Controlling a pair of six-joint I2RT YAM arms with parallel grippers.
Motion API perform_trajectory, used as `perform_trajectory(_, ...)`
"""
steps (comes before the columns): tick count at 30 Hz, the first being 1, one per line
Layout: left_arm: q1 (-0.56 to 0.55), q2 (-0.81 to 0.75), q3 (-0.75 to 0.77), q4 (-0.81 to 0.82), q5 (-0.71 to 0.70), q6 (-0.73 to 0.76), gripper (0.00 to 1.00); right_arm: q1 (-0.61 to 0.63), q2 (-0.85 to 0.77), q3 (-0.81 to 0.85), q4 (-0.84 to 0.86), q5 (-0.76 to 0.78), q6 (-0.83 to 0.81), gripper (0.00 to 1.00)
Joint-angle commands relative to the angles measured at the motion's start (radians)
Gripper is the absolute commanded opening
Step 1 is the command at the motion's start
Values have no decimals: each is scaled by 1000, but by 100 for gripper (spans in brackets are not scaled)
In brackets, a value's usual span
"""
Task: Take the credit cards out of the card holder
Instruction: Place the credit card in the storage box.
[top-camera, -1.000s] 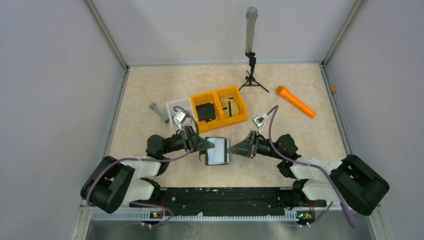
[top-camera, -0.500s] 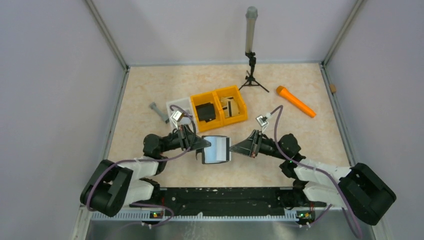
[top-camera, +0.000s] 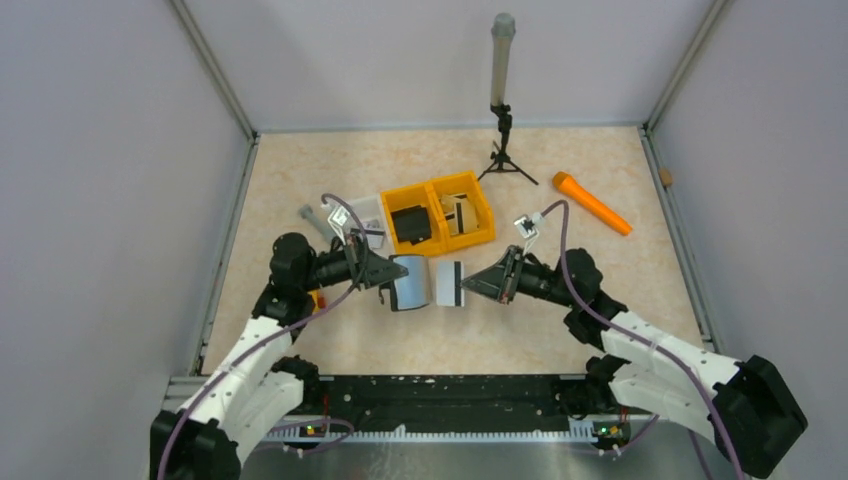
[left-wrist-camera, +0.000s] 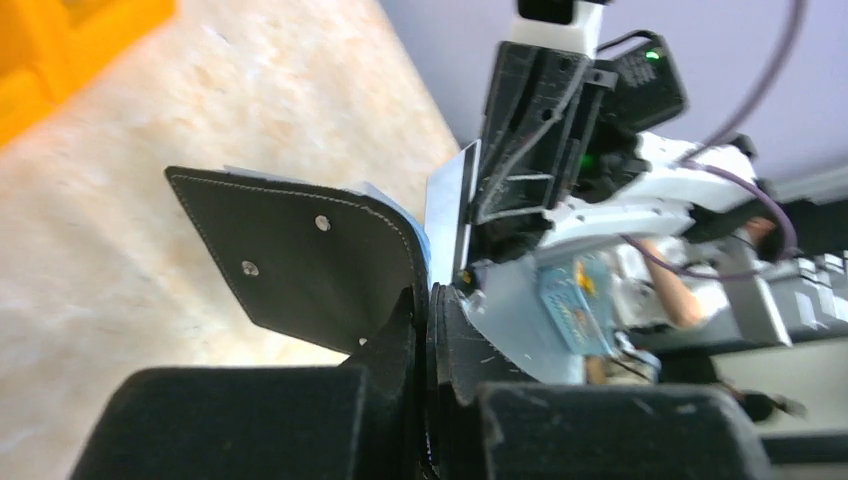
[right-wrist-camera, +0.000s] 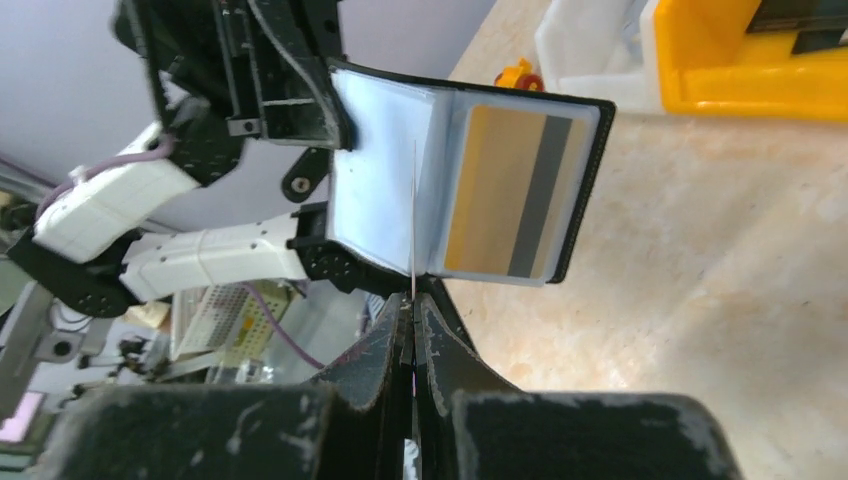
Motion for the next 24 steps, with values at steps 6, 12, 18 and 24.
perform_trajectory(6,9,-113,471,-1065,-625,585,0,86,185,411,-445,295,-538,0)
perform_trajectory(12,9,-121,649,-1232,-978,665,0,209,442,666,-491,377,-759,0)
perform_trajectory(18,9,-120,725,-1288,-1264,695,0,294,667,906,-524,423,-969,0)
perform_trajectory(24,9,-139,711,-1305,-1438,694,0,341,828,1051,-500,461,-1204,0)
